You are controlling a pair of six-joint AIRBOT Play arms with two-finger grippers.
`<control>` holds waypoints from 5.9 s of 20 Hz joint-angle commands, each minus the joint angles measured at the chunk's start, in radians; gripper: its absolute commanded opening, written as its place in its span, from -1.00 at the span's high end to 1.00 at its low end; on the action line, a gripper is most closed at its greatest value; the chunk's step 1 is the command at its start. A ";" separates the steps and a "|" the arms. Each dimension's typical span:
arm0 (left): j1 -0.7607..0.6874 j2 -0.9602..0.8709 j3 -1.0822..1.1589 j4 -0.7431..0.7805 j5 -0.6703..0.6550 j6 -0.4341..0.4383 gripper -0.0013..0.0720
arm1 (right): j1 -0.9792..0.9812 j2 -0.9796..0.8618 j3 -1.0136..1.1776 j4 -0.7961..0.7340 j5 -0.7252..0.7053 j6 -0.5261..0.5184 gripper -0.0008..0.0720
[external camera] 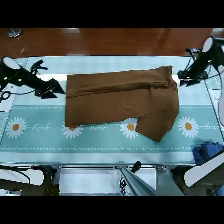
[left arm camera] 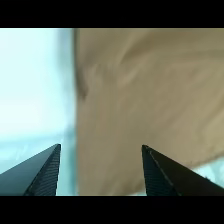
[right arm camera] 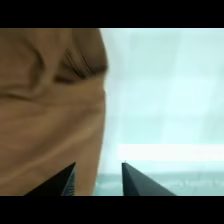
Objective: Fold the shirts.
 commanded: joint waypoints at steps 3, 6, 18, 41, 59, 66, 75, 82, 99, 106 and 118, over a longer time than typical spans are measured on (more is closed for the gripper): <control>0.136 0.195 -0.288 -0.040 -0.059 0.133 -0.66 | -0.157 0.169 -0.281 0.396 -0.059 -0.077 -0.34; 0.174 0.230 -0.430 -0.084 -0.058 0.180 -0.66 | -0.220 0.238 -0.403 0.436 -0.086 -0.114 -0.34; 0.006 0.189 -0.532 -0.143 0.136 0.147 -0.66 | -0.257 0.309 -0.507 0.430 -0.093 -0.165 -0.34; -0.019 0.133 -0.529 -0.274 0.109 0.227 0.91 | -0.254 0.525 -1.039 0.551 -0.481 -0.330 -0.46; -0.018 0.232 -0.224 -0.276 0.215 0.253 0.92 | -0.110 0.586 -0.757 0.639 -0.757 -0.254 0.90; -0.089 0.100 -0.087 -0.281 0.458 0.253 0.92 | -0.101 0.267 -0.440 0.726 -0.811 -0.219 0.90; -0.100 -0.194 0.177 -0.281 0.459 0.229 0.91 | 0.001 -0.010 -0.199 0.583 -0.916 -0.098 0.89; -0.097 -0.262 0.192 -0.280 0.366 0.227 0.30 | -0.010 -0.014 -0.199 0.502 -0.861 -0.113 0.05; 0.049 -0.052 0.241 -0.281 -0.018 0.121 -0.15 | -0.177 -0.151 -0.199 0.854 -0.500 -0.166 -0.69; 0.033 -0.039 0.241 -0.281 -0.043 0.120 0.04 | -0.053 -0.104 -0.199 0.877 -0.669 -0.169 0.89; -0.254 0.104 0.241 -0.281 0.172 0.138 0.92 | 0.070 0.372 -0.199 0.445 -0.426 -0.069 0.89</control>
